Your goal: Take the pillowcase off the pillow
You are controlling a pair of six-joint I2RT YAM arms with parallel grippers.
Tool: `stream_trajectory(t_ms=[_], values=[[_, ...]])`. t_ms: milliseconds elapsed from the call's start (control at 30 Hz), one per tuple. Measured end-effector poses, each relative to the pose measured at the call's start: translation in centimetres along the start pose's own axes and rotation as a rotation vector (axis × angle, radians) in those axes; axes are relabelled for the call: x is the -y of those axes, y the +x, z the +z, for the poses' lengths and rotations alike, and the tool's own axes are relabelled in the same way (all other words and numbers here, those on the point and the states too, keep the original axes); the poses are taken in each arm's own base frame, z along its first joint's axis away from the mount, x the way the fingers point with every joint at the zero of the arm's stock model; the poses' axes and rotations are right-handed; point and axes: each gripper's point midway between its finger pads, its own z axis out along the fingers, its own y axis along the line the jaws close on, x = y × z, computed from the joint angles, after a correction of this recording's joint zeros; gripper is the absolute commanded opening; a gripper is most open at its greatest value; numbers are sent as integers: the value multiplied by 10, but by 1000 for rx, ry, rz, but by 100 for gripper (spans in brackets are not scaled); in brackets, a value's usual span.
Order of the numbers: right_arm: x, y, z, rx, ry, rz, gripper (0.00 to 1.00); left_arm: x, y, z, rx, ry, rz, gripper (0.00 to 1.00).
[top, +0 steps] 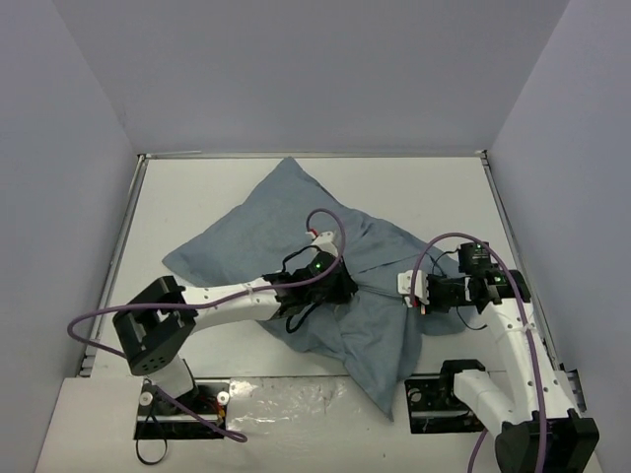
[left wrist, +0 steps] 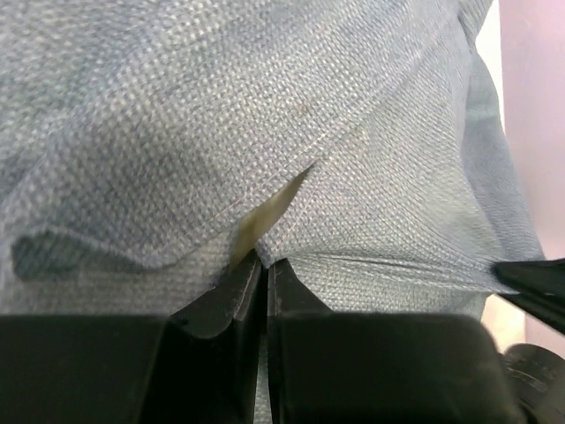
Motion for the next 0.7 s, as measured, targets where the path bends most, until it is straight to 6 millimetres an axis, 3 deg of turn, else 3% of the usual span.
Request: stream_trajectory(t_ms=[133, 300, 467, 567, 600, 700], values=[[6, -2, -2, 17, 16, 7, 0, -30, -17, -13, 41, -65, 8, 2], [7, 8, -7, -18, 35, 43, 0, -88, -44, -23, 104, -212, -5, 2], [8, 12, -8, -33, 37, 55, 0, -112, -66, -30, 157, -267, -11, 2], [8, 11, -7, -23, 32, 65, 21, -107, -66, -30, 141, -238, 23, 4], [7, 10, -6, -13, 29, 76, 38, -105, -64, -29, 129, -222, 38, 8], [10, 5, -1, 26, 29, 123, 58, -92, -59, -26, 81, -137, 91, 30]])
